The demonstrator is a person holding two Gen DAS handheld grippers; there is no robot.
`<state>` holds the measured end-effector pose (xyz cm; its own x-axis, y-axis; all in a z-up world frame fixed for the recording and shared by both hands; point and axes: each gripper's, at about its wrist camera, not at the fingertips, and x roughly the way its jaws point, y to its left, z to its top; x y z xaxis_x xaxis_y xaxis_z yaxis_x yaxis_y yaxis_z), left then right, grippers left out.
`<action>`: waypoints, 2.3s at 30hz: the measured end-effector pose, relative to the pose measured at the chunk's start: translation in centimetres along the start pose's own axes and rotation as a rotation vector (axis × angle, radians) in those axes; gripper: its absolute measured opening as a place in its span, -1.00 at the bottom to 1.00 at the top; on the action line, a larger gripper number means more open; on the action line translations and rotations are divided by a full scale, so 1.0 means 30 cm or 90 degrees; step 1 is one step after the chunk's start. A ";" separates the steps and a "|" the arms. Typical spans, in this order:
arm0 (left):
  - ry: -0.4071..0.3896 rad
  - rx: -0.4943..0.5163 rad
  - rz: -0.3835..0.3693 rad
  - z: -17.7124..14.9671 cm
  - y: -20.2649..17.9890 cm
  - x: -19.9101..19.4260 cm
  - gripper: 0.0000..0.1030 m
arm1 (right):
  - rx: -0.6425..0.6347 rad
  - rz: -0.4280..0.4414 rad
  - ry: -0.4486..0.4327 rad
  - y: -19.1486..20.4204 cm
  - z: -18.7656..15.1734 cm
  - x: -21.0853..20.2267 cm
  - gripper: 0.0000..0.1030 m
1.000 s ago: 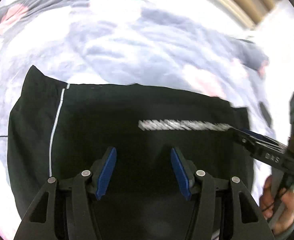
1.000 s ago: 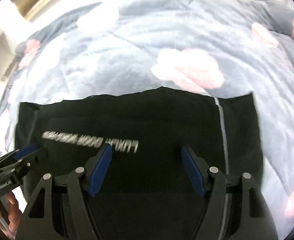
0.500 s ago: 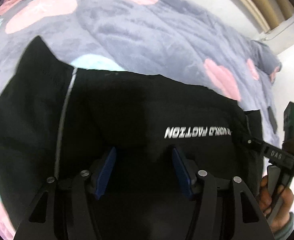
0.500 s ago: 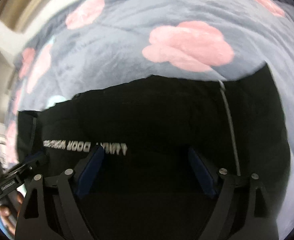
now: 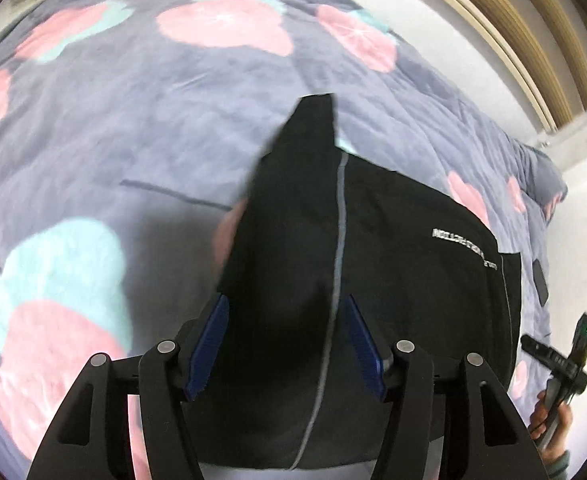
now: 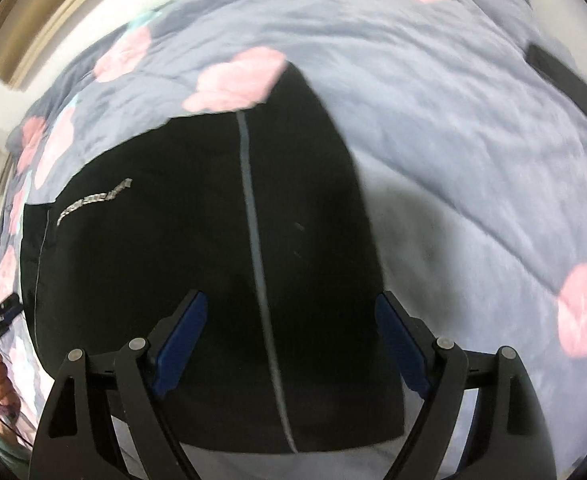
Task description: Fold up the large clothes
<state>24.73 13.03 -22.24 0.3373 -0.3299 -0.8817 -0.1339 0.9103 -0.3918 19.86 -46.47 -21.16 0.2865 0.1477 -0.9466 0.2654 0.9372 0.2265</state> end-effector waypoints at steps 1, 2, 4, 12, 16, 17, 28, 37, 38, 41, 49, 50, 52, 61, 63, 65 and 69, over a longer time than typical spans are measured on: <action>0.005 -0.013 -0.011 -0.010 0.030 -0.005 0.21 | 0.007 0.001 0.003 -0.012 -0.008 0.004 0.70; 0.010 -0.027 -0.023 -0.014 0.043 -0.001 0.25 | 0.013 0.002 0.006 -0.024 -0.016 0.010 0.70; 0.026 -0.049 -0.041 -0.013 0.056 0.024 0.38 | 0.014 0.006 0.013 -0.030 -0.020 0.034 0.70; 0.086 -0.106 -0.044 -0.031 0.143 0.144 0.47 | 0.002 0.030 0.021 -0.031 0.010 0.129 0.74; 0.102 -0.124 -0.077 -0.026 0.166 0.187 0.50 | 0.015 0.050 0.025 -0.054 0.039 0.168 0.78; 0.104 -0.127 -0.084 -0.024 0.170 0.196 0.53 | 0.018 0.057 0.029 -0.061 0.045 0.180 0.82; 0.158 -0.171 -0.190 -0.020 0.213 0.330 0.81 | 0.087 0.196 0.103 -0.130 0.090 0.361 1.00; 0.175 -0.163 -0.206 -0.025 0.192 0.383 0.98 | 0.067 0.245 0.142 -0.112 0.124 0.419 1.00; 0.175 -0.162 -0.207 -0.025 0.191 0.385 0.98 | 0.065 0.253 0.145 -0.110 0.126 0.425 1.00; 0.163 -0.153 -0.206 -0.025 0.187 0.384 0.94 | 0.065 0.257 0.142 -0.098 0.119 0.426 1.00; 0.104 -0.097 -0.205 -0.026 0.065 0.308 -0.20 | 0.023 0.251 0.092 0.012 0.087 0.342 0.33; 0.096 -0.099 -0.212 -0.028 0.055 0.290 -0.27 | 0.020 0.254 0.083 0.016 0.083 0.315 0.08; 0.071 -0.092 -0.228 -0.028 0.023 0.238 -0.32 | 0.007 0.269 0.063 0.024 0.075 0.251 -0.11; -0.037 0.002 -0.355 -0.088 -0.214 -0.123 -0.68 | -0.090 0.328 -0.048 0.136 -0.017 -0.136 -0.24; -0.055 0.024 -0.438 -0.126 -0.269 -0.240 -0.84 | -0.105 0.347 -0.073 0.148 -0.063 -0.244 -0.26; -0.079 0.089 -0.385 -0.166 -0.355 -0.309 -0.84 | -0.122 0.302 -0.084 0.128 -0.092 -0.311 -0.26; -0.042 0.057 -0.260 -0.212 -0.326 -0.205 -0.70 | -0.157 0.187 -0.026 0.128 -0.138 -0.239 -0.08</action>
<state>18.03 4.57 -14.66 0.4054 -0.6541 -0.6386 0.1043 0.7271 -0.6785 15.02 -42.62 -14.47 0.3546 0.4127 -0.8390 -0.0610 0.9056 0.4197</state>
